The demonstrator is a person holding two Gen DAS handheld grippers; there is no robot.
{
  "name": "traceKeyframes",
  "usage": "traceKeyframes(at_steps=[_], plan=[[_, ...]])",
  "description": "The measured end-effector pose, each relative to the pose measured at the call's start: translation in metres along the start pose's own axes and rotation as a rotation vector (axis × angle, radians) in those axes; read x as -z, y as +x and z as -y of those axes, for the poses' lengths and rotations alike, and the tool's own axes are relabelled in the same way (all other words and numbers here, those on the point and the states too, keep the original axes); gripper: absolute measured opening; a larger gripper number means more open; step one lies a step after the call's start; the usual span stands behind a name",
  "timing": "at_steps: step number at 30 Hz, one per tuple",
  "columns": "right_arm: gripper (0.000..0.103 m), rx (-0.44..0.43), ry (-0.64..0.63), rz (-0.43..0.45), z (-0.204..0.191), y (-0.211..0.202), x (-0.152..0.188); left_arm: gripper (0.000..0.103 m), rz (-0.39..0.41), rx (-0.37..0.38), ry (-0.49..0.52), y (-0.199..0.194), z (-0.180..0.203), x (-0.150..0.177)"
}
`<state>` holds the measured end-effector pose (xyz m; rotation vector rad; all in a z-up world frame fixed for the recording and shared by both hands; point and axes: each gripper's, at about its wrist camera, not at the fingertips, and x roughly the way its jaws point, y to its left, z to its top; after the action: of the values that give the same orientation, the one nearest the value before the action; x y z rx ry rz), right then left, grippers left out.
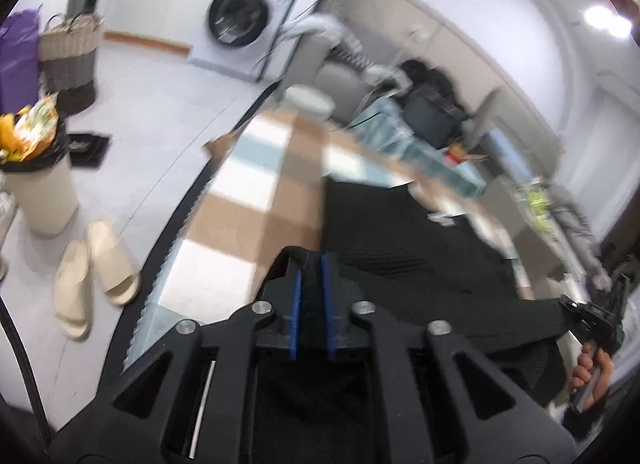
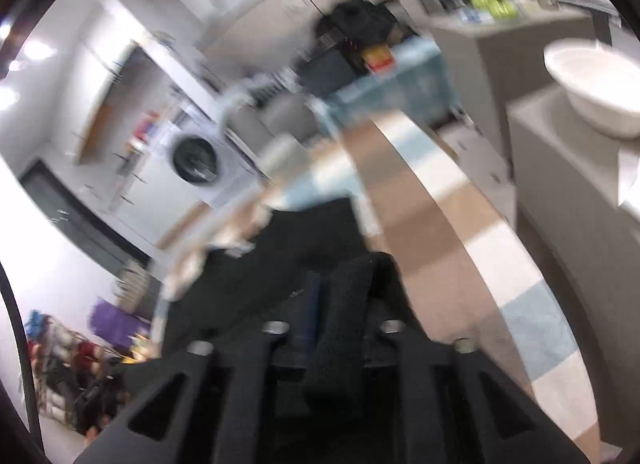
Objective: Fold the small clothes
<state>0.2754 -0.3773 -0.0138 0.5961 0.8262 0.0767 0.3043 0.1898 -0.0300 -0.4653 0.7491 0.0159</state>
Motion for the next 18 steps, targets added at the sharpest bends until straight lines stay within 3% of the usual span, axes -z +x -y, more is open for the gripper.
traceKeyframes(at_steps=[3, 7, 12, 18], plan=[[0.042, 0.007, 0.056, -0.052, 0.018, 0.009, 0.008, 0.022, -0.064, -0.045, -0.021, 0.013, -0.009, 0.005], [0.043, -0.028, 0.073, -0.068, 0.029, -0.006, 0.028, 0.048, -0.062, -0.056, -0.001, 0.002, -0.014, 0.019], [0.048, -0.087, 0.047, -0.132, 0.015, -0.007, 0.06, 0.048, -0.088, -0.008, -0.021, -0.009, -0.011, 0.039], [0.049, -0.044, 0.016, -0.133, 0.003, -0.001, 0.064, 0.048, -0.139, 0.036, -0.012, 0.006, 0.007, 0.049]])
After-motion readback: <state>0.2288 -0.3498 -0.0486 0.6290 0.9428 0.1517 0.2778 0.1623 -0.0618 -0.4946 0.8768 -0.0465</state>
